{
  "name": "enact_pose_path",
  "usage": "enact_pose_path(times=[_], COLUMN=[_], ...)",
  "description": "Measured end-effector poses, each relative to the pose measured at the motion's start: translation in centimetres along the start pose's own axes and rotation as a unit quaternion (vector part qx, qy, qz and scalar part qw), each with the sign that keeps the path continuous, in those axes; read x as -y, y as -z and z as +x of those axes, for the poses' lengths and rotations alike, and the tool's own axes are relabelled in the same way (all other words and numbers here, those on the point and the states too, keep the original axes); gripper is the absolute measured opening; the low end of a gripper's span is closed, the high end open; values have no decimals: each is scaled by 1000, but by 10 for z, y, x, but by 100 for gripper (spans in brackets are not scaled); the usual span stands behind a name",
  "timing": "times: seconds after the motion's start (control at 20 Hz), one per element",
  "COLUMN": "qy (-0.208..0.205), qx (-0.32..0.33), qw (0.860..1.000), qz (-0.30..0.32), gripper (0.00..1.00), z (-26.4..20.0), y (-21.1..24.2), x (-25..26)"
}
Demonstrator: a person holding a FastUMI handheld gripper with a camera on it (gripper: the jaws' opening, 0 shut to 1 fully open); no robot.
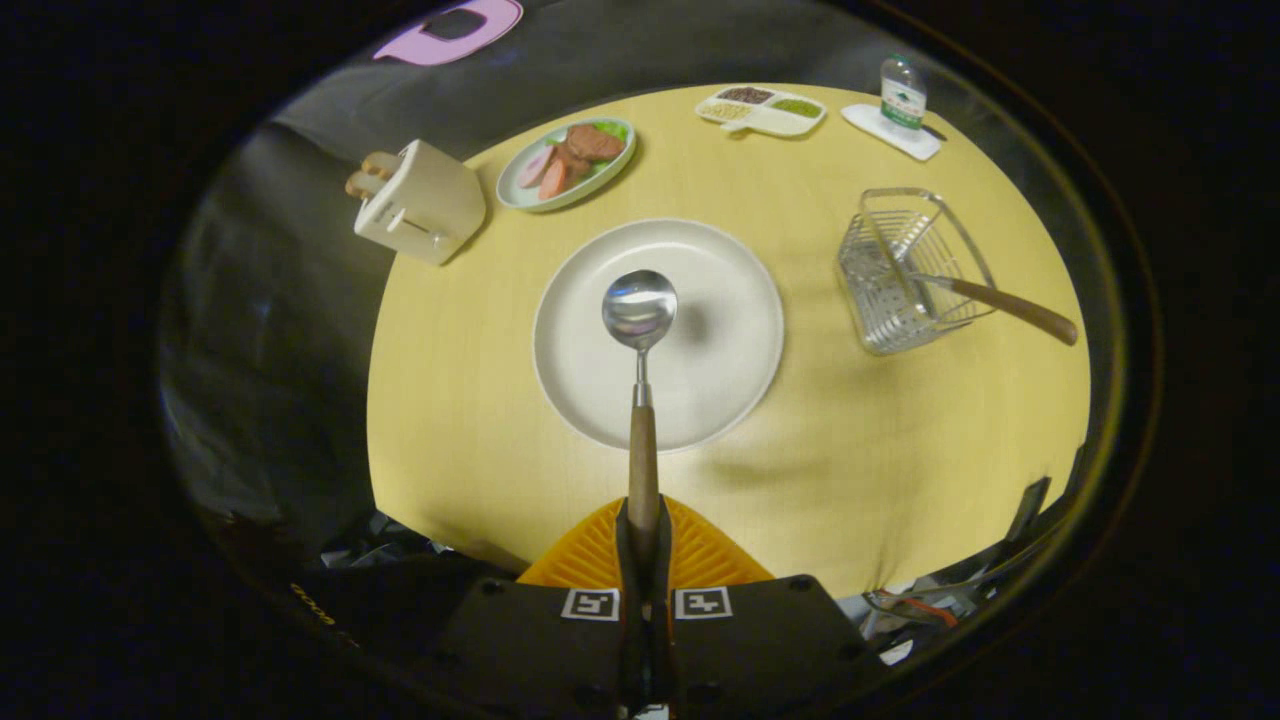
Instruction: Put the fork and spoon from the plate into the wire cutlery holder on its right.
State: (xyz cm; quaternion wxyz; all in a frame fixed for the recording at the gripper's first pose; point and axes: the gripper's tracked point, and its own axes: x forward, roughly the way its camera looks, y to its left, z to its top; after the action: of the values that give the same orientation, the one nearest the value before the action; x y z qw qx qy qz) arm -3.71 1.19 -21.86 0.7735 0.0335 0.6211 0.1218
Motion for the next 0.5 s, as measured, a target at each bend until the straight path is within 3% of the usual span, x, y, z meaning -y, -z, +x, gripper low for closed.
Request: enact_pose_path(times=[0.5], qy=[63], qx=[22], qw=[997], qz=[40], gripper=[6], z=[-50], y=[-39], x=[88])
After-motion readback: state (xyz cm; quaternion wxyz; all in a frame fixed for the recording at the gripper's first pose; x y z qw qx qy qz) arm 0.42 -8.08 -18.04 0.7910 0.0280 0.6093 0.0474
